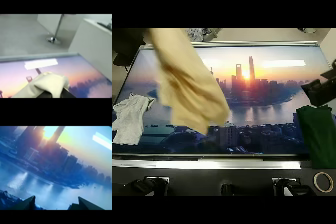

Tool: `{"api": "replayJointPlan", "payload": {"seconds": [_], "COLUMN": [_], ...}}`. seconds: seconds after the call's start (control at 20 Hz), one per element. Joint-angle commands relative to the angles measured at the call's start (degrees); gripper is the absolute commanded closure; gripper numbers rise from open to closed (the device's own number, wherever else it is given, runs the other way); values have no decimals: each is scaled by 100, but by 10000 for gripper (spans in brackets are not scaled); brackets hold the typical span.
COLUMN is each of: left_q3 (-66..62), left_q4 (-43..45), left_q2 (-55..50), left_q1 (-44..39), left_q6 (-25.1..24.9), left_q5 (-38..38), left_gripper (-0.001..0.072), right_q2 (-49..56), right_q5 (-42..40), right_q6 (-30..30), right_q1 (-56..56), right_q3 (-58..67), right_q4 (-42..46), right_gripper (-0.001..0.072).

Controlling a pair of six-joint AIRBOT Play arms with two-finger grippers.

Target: Fold the shirts.

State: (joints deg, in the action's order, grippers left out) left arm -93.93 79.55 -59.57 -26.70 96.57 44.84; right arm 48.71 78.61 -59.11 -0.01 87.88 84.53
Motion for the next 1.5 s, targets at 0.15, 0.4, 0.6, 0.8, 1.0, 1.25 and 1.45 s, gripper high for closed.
{"api": "replayJointPlan", "payload": {"seconds": [0.15, 0.4, 0.6, 0.8, 1.0, 1.25, 1.45], "left_q3": [3246, 3123, 1620, 1635, 3515, 4905, 4898], "left_q4": [-313, -1233, -190, 101, -1528, -3008, -3268], "left_q2": [-157, -1036, -949, -960, -1056, -1499, -1869], "left_q1": [-761, -387, 710, 2144, 2673, 2142, 1681], "left_q6": [271, -122, -743, -1261, -1263, -1735, -1937], "left_q5": [61, 411, 2033, 3394, 2588, 1075, 426], "left_gripper": [678, -13, -13, -12, -12, 101, 104], "right_q2": [334, 1513, 2415, 2658, 2658, 2660, 2667], "right_q5": [1117, 1163, 1292, 1207, 756, -37, -339], "right_q6": [-4, 22, 229, 575, 623, 525, 490], "right_q1": [-4, -4, -2, -2, -2, -2, -2], "right_q3": [4, -4, -13, -938, -2155, -3016, -3316], "right_q4": [168, 157, -341, -1696, -1943, -2415, -2682], "right_gripper": [83, 80, 80, 79, 79, 79, 79]}}
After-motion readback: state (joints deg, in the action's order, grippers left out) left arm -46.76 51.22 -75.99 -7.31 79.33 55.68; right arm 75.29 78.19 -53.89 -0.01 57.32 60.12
